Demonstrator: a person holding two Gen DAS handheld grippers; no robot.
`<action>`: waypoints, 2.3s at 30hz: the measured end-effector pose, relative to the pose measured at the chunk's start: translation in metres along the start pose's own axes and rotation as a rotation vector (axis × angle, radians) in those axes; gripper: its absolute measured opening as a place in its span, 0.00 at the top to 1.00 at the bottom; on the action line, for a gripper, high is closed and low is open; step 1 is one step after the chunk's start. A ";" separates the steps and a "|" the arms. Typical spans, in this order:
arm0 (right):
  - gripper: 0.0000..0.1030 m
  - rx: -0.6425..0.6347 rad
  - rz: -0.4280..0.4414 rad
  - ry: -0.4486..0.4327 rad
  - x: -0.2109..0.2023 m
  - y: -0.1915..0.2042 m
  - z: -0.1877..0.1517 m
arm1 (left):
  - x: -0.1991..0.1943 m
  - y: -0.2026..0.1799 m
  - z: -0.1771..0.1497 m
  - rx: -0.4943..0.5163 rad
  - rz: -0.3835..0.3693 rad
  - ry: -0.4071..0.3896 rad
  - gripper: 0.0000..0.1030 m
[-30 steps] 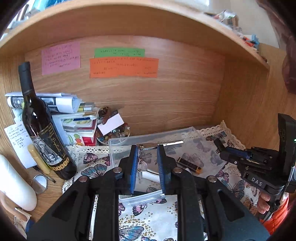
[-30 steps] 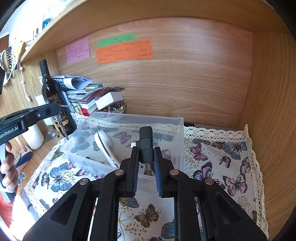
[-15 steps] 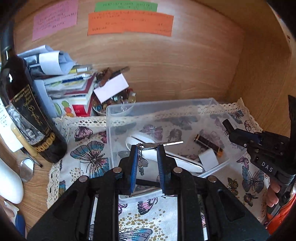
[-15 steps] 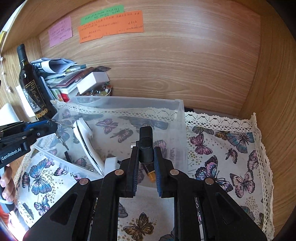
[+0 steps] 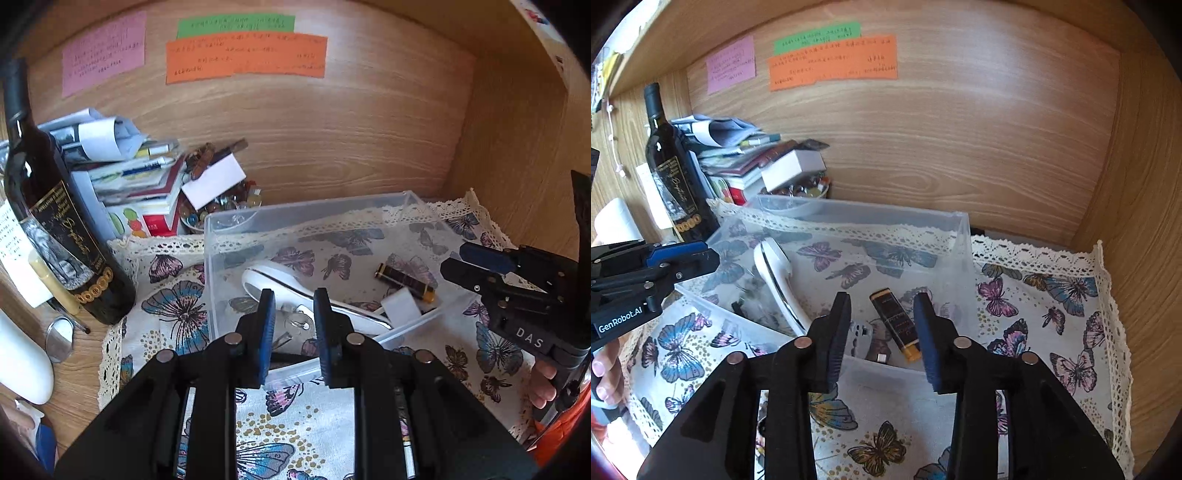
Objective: Organize rigid objects
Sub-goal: 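Carry the black item and keys into the clear box and open both grippers, then grasp the black round item with the right gripper while the left gripper grasps the bronze cone, then carry both items into the clear box and open both grippers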
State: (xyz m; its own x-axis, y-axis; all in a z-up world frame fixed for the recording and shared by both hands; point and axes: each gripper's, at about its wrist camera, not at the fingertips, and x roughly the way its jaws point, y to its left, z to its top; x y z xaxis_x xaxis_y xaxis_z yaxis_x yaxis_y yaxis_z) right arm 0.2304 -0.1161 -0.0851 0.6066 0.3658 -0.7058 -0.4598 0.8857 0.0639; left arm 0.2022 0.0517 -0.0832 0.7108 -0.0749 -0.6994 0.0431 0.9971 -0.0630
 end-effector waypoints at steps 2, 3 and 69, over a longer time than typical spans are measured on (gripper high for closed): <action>0.62 -0.004 -0.003 -0.025 -0.012 0.000 0.000 | -0.007 -0.001 0.002 -0.006 -0.012 -0.009 0.72; 0.61 -0.006 -0.006 -0.036 -0.017 0.001 0.000 | -0.011 -0.001 0.003 -0.013 -0.018 -0.017 0.64; 0.74 0.096 0.009 0.052 -0.043 -0.024 -0.077 | 0.038 -0.080 -0.076 0.158 -0.177 0.232 0.66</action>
State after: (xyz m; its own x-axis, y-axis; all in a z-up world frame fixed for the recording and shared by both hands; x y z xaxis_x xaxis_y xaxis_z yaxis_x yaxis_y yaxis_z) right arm 0.1651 -0.1751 -0.1109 0.5674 0.3604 -0.7404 -0.3993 0.9068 0.1354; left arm 0.1720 -0.0321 -0.1587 0.5047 -0.2306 -0.8319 0.2734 0.9568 -0.0994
